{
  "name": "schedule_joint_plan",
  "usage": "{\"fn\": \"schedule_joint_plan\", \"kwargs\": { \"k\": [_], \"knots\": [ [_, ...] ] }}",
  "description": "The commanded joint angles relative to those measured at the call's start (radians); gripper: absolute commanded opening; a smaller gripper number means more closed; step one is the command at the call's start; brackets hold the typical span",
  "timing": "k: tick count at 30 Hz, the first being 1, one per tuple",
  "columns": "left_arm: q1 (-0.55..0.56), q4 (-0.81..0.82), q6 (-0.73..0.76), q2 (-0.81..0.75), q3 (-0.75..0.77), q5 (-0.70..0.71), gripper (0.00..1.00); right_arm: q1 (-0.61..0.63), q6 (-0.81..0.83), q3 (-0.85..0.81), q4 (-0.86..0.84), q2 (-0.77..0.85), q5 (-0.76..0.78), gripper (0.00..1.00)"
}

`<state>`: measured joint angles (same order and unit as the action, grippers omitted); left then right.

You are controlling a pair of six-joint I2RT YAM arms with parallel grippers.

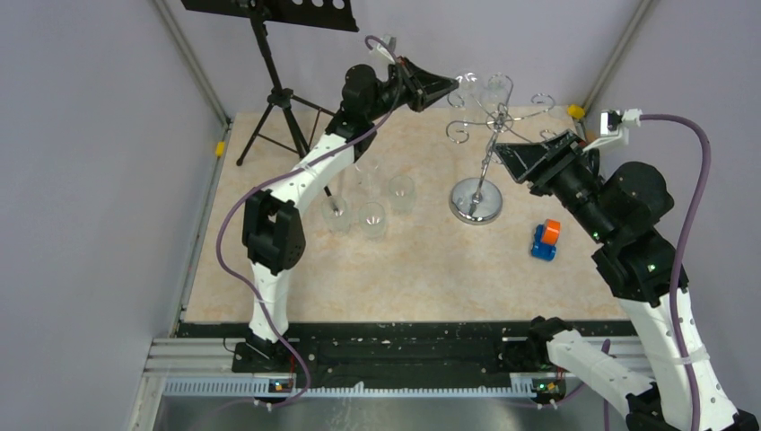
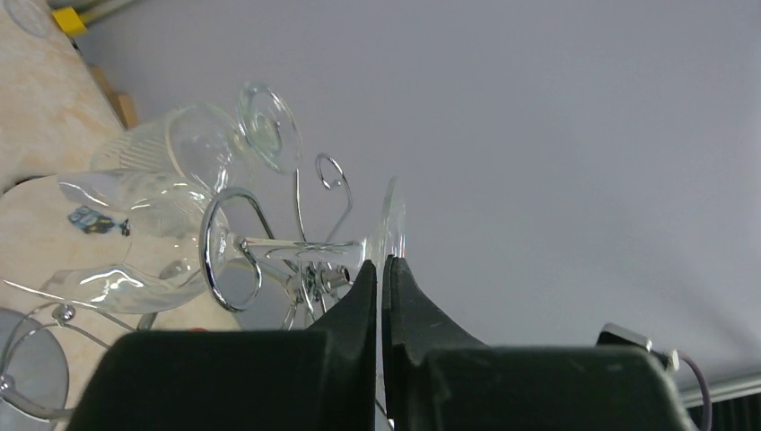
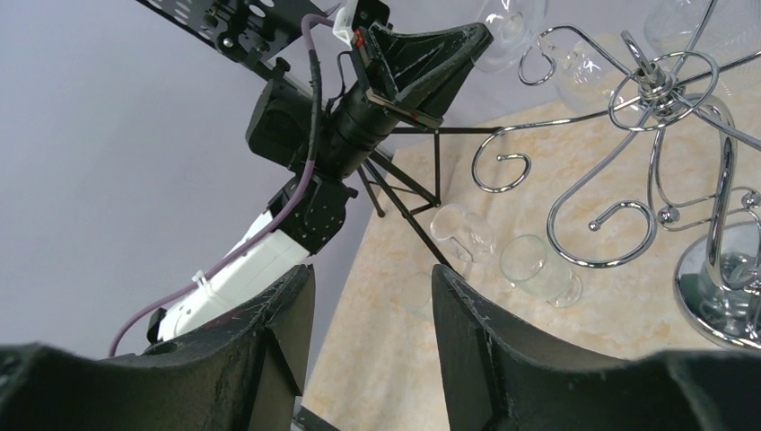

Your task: Take the wine glass off the wine glass rack

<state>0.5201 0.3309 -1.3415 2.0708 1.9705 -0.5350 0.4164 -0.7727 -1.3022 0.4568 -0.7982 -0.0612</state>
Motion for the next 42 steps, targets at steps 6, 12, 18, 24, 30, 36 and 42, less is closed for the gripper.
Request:
{"fn": "schedule_joint_plan", "kwargs": {
  "k": [6,12,18,24,30,36,42],
  "knots": [
    [0.008,0.121,-0.039,-0.115,-0.129,-0.147,0.00,0.004,-0.013,0.016,-0.052,0.032,0.001,0.59],
    [0.003,0.063,0.032,-0.196,-0.197,-0.115,0.00,0.004,-0.010,0.032,-0.062,0.039,-0.002,0.62],
    [-0.019,0.018,0.082,-0.286,-0.279,-0.072,0.00,0.004,-0.009,0.050,-0.081,0.053,-0.007,0.63],
    [-0.049,0.013,0.089,-0.374,-0.359,-0.058,0.00,0.004,0.036,0.082,-0.118,0.073,-0.030,0.71],
    [-0.092,-0.008,0.121,-0.508,-0.505,-0.032,0.00,0.004,0.166,0.156,-0.225,0.097,-0.130,0.86],
    [-0.114,-0.029,0.073,-0.675,-0.629,-0.117,0.00,0.004,0.291,0.180,-0.428,-0.013,-0.470,0.84],
    [-0.114,-0.091,-0.014,-0.818,-0.726,-0.233,0.00,0.015,0.365,0.233,-0.652,-0.053,-0.672,0.79]
  ]
}}
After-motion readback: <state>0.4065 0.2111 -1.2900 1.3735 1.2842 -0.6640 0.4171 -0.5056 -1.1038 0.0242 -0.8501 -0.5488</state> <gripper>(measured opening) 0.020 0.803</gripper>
